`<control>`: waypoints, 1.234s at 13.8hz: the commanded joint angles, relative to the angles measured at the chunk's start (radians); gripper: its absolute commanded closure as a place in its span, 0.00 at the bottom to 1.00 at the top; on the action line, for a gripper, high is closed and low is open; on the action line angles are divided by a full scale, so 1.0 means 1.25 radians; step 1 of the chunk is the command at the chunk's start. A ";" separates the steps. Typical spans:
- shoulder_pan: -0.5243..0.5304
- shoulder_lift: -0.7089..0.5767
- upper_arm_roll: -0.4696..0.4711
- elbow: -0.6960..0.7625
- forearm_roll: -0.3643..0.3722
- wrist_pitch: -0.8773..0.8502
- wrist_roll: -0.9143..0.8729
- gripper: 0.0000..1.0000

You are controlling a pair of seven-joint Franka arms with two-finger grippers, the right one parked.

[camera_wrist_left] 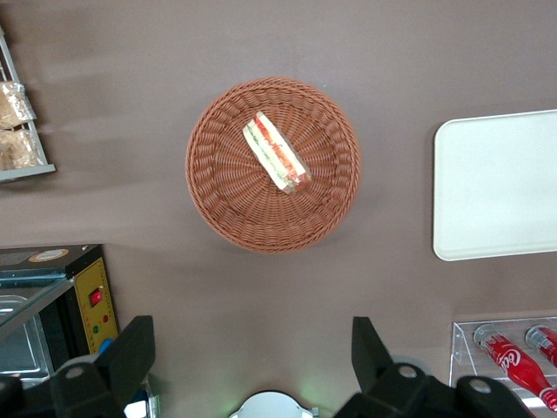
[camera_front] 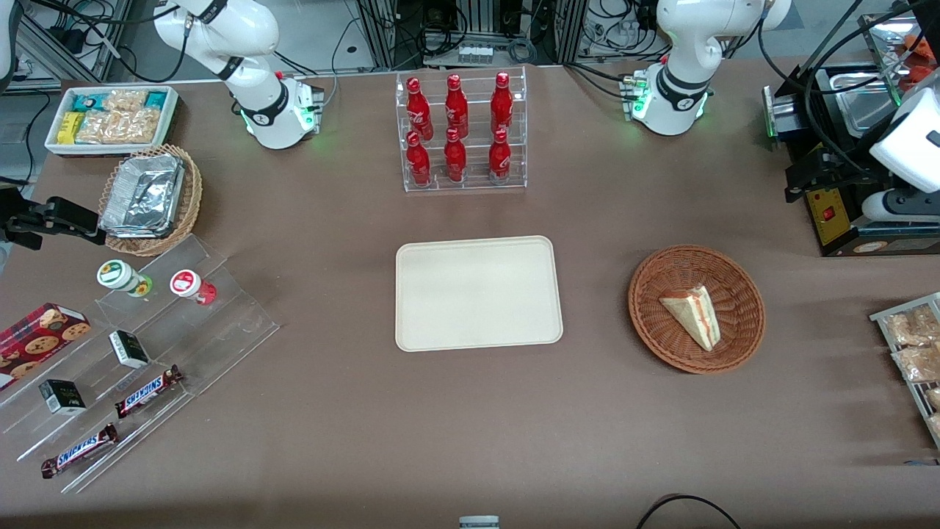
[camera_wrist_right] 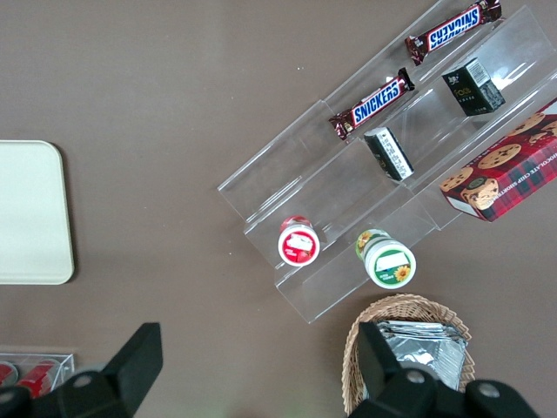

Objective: Place sandwich from basket to tray
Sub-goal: 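Move the left gripper over the wicker basket toward the wrapped sandwich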

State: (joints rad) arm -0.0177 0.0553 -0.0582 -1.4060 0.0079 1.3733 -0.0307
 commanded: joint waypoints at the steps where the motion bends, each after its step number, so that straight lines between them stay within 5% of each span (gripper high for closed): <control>1: 0.009 -0.001 0.002 0.012 0.005 -0.010 0.000 0.00; 9: 0.017 0.004 0.005 -0.221 0.017 0.198 -0.024 0.00; 17: -0.002 0.123 0.000 -0.349 0.018 0.483 -0.250 0.00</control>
State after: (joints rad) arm -0.0078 0.1928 -0.0543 -1.8211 0.0160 1.9206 -0.2571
